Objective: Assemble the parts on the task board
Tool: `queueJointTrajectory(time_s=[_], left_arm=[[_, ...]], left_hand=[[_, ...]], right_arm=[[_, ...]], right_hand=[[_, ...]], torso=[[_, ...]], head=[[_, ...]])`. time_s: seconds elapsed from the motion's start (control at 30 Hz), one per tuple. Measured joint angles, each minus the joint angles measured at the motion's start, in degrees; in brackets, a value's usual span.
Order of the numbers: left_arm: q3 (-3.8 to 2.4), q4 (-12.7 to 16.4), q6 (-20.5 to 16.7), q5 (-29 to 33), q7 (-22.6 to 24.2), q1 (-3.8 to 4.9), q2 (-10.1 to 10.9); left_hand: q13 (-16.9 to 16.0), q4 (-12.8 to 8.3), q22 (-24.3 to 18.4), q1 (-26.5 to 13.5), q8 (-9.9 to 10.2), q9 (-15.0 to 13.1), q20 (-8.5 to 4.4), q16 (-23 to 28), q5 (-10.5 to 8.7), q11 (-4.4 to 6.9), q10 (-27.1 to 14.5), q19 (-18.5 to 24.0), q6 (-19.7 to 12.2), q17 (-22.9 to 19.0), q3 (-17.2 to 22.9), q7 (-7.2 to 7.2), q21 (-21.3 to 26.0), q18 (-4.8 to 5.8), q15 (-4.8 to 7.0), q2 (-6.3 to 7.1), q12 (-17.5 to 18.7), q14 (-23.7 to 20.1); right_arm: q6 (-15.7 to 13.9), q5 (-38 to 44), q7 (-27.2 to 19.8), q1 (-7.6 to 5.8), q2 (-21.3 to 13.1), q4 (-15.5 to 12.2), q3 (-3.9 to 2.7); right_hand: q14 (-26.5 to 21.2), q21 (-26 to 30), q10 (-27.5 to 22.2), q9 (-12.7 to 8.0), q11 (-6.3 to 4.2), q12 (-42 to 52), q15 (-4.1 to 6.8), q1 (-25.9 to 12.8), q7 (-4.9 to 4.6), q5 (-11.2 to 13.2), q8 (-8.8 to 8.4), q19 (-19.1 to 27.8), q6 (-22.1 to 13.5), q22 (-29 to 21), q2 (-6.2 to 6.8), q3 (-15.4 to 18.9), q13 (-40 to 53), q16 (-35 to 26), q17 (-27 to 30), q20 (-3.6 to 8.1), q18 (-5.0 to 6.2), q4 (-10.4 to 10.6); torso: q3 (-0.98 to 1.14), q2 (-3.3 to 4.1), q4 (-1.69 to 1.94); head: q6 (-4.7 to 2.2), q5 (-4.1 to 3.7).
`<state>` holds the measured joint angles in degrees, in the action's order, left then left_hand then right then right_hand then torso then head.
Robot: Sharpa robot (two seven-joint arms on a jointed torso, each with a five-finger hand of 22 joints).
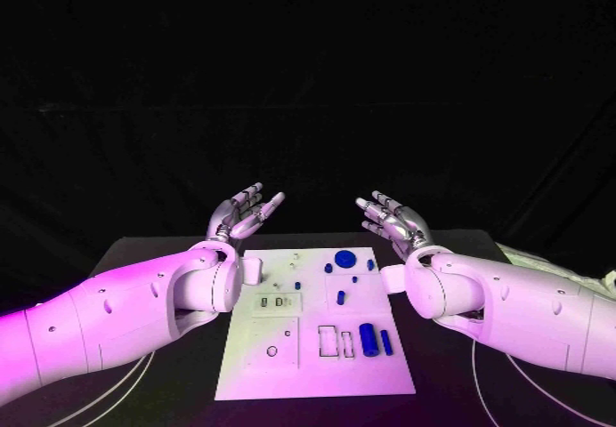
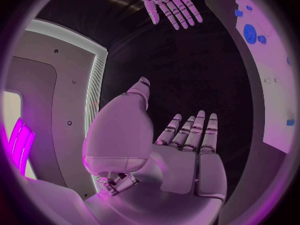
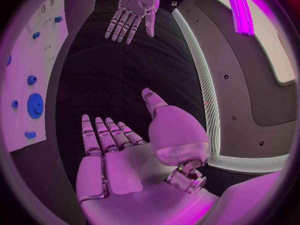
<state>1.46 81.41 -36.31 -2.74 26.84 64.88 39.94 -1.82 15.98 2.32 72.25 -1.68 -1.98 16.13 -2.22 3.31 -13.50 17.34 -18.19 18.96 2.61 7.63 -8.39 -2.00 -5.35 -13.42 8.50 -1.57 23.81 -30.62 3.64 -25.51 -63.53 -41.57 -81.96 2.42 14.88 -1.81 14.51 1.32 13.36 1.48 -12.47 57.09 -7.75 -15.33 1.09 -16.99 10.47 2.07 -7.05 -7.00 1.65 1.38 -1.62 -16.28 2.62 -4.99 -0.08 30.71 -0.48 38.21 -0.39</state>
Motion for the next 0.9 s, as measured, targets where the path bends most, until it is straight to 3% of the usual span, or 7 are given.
queueJointTrajectory(time_s=[0.1,0.27,0.4,0.43,0.57,0.63,0.9], left_arm=[[0.04,-0.07,0.91,-0.51,-0.25,0.0,0.0],[0.04,-0.09,1.81,-1.04,-0.5,-0.01,0.0],[0.04,0.13,2.31,-1.26,-0.61,-0.02,0.33],[0.03,0.8,2.77,-1.26,-0.52,0.01,1.19],[0.01,1.26,4.07,-1.22,0.1,0.03,4.08],[0.03,2.1,4.5,-1.18,0.29,0.01,4.63],[-0.24,7.51,6.18,-1.19,0.53,0.1,7.75]], left_hand=[[-0.23,0.63,0.25,2.53,-0.39,-0.2,0.55,-0.36,0.0,-0.75,1.57,-1.79,1.57,0.26,0.63,-0.1,-0.59,-0.75,-0.35,-0.48,-0.33,1.68],[-0.47,0.38,0.8,3.96,-0.76,-0.46,0.6,-0.95,0.0,-1.48,4.91,-5.73,4.59,0.69,1.16,-0.32,-1.56,-0.93,-0.73,-1.93,-0.59,5.48],[-0.97,-0.19,1.85,5.14,-1.79,-0.98,0.43,-3.34,0.0,-1.49,12.13,-14.89,10.57,1.89,1.73,-0.69,-3.79,-0.94,-0.13,-3.21,-1.57,16.36],[-1.24,-0.44,2.28,5.08,-2.31,-1.21,0.38,-4.08,0.0,-1.19,15.52,-18.6,13.23,2.18,1.85,-0.91,-4.72,-1.86,0.31,-3.74,-2.09,19.03],[-1.97,-2.16,3.16,5.2,-4.04,-1.9,0.14,-6.46,-0.01,0.15,29.11,-27.11,23.53,2.84,1.28,-2.28,-7.41,-4.02,2.43,-5.15,-4.26,26.49],[-1.98,-2.92,3.25,5.08,-4.87,-2.16,-0.04,-7.18,-0.01,0.88,32.16,-29.81,28.3,3.07,0.91,-3.11,-8.05,-4.02,3.3,-5.63,-4.84,29.23],[-1.97,-5.53,2.91,5.29,-4.95,-1.88,-1.27,-7.99,-0.01,2.19,36.71,-35.23,31.95,4.16,0.05,-4.54,-8.21,-4.04,4.81,-6.77,-4.88,35.13]], right_arm=[[4.67,1.66,1.25,-0.65,0.61,1.52,0.42],[11.32,4.07,3.06,-1.36,1.31,3.28,0.9],[14.35,5.86,3.97,-1.62,1.49,3.98,1.05],[14.32,7.46,3.97,-1.73,1.35,4.53,1.06],[13.02,13.8,3.94,-2.24,-0.02,6.36,0.98],[12.32,16.65,3.91,-2.38,-0.14,6.45,0.92],[10.41,28.62,4.03,-3.36,0.24,7.18,0.59]], right_hand=[[1.44,-0.24,1.73,0.15,0.24,0.3,-0.4,1.83,-0.03,0.0,0.19,-0.84,1.27,0.13,-0.17,-0.63,0.21,0.35,-0.19,-0.21,0.17,-0.66],[10.63,-1.8,11.03,0.92,0.82,2.0,-0.79,6.23,-0.48,0.86,1.59,-6.86,8.23,0.97,0.0,-1.32,0.95,2.01,-0.89,-0.29,2.66,-3.97],[20.83,-4.0,21.58,1.6,0.24,3.54,0.02,9.65,-1.12,1.5,2.91,-14.63,16.93,1.87,0.45,-1.84,1.47,3.52,-1.42,-0.34,4.03,-6.82],[23.98,-4.69,24.81,1.81,-0.12,3.93,0.42,10.65,-1.37,1.63,3.35,-16.97,20.19,2.11,0.67,-2.0,1.6,3.97,-1.58,-0.33,4.94,-7.74],[30.66,-6.26,31.46,2.18,-1.03,4.34,1.43,12.9,-2.41,2.07,3.99,-21.97,27.87,2.52,1.12,-2.69,1.7,4.57,-1.76,-0.19,5.56,-9.34],[33.59,-7.04,34.22,2.2,-1.48,4.34,1.97,13.75,-2.95,2.25,3.99,-24.25,31.15,2.65,1.51,-3.2,1.72,4.89,-1.78,0.01,6.26,-9.85],[42.57,-10.42,41.62,2.34,-2.87,4.01,4.02,15.87,-4.68,2.5,3.99,-32.5,39.24,3.33,2.79,-5.51,1.79,5.29,-2.02,1.75,7.13,-11.13]], torso=[[0.0,-0.01,-0.01],[0.0,-0.01,-0.02],[-0.01,0.0,-0.02],[-0.03,0.15,0.01],[-0.15,1.02,0.23],[-0.22,1.51,0.35],[-0.51,3.43,0.6]], head=[[0.03,0.0],[0.03,-0.01],[0.04,-0.01],[0.21,-0.19],[0.53,-0.62],[0.57,-0.7],[0.07,-0.81]])
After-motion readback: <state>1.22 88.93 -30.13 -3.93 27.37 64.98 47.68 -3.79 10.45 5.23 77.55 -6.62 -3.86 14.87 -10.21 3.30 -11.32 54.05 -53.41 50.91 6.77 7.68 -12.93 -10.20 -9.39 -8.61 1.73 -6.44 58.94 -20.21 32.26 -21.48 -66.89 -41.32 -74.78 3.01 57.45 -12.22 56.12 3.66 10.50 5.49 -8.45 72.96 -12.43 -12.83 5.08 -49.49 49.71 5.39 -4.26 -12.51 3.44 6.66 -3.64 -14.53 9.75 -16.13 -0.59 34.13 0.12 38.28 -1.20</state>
